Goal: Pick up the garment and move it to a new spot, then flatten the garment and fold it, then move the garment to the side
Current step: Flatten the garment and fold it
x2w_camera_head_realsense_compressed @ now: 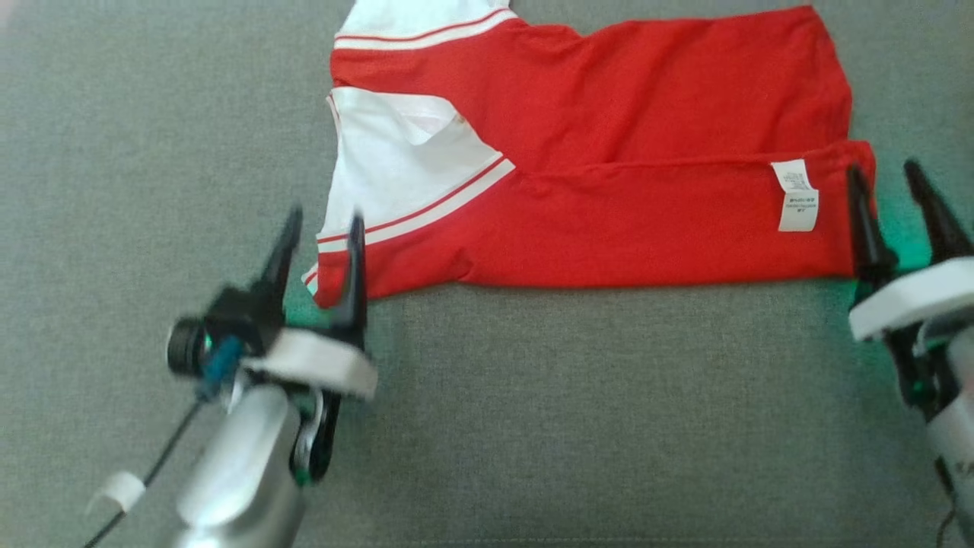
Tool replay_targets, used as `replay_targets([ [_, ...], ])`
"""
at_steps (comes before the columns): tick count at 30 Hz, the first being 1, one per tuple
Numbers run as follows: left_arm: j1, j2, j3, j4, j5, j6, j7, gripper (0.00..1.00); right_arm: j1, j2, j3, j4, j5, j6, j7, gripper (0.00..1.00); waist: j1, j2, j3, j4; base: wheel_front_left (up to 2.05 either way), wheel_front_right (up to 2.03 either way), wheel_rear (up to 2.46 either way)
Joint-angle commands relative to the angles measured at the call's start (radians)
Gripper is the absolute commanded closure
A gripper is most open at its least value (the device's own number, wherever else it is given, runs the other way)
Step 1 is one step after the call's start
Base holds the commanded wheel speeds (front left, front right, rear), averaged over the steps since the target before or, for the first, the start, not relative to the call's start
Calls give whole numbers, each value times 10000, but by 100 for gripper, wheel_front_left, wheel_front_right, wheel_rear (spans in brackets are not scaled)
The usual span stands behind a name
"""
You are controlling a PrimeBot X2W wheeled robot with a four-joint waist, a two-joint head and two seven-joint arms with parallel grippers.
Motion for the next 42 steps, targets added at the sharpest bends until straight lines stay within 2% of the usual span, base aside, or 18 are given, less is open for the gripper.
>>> replay_targets([
  [1,148,393,148,-34,210,214,103,0,451,13,17,-319,-101,65,-106,0,1,0,-155,10,0,0,0],
  [2,292,528,-20,232,487,460,308,0,628,90,-46,-430,-109,65,-106,0,1,0,-236,8,0,0,0],
  [5,488,557,-153,571,545,668,799,0,828,173,-133,-537,-153,65,-107,0,1,0,-299,-8,0,0,0],
  [12,693,746,-510,1014,610,749,1997,0,1084,260,-226,-569,-295,65,-107,0,1,0,-279,-18,0,0,0],
  [13,693,773,-508,1022,603,760,2018,7,1107,288,-231,-535,-299,65,-108,0,1,0,-272,-11,0,0,0],
  [14,693,784,-513,1026,594,763,2029,18,1137,323,-230,-461,-301,65,-108,0,1,0,-272,2,0,0,0],
  [15,691,785,-522,1028,584,765,2038,52,1168,359,-214,-358,-296,65,-108,0,1,0,-275,20,0,0,0],
  [16,693,776,-526,1016,559,748,2020,70,1193,396,-202,-224,-265,65,-108,0,1,0,-284,39,0,0,0],
  [17,701,766,-524,986,524,712,1967,98,1209,432,-201,-100,-235,65,-108,0,1,0,-295,63,0,0,0],
  [18,709,767,-526,952,506,687,1901,100,1220,459,-203,15,-204,65,-108,0,1,0,-305,86,0,0,0],
  [25,882,809,-466,777,342,504,1160,100,1453,685,-81,1098,-268,65,-73,0,1,0,-507,212,0,0,0],
  [26,908,823,-458,764,321,466,1051,100,1482,725,-15,1158,-252,65,-47,22,1,0,-547,213,0,0,0],
  [27,941,836,-457,768,296,427,972,100,1506,745,46,1195,-214,65,-29,70,1,0,-584,211,0,0,0],
  [28,962,857,-458,768,291,403,886,100,1530,741,109,1212,-178,65,-25,100,1,0,-620,209,0,0,0],
  [35,1167,1029,-544,619,359,199,313,100,1819,364,42,985,-159,65,-69,100,1,0,-880,193,0,0,0],
  [42,2162,1150,-636,155,217,202,143,100,3106,-27,-406,-71,-278,65,-103,100,1,0,-1076,124,0,0,0],
])
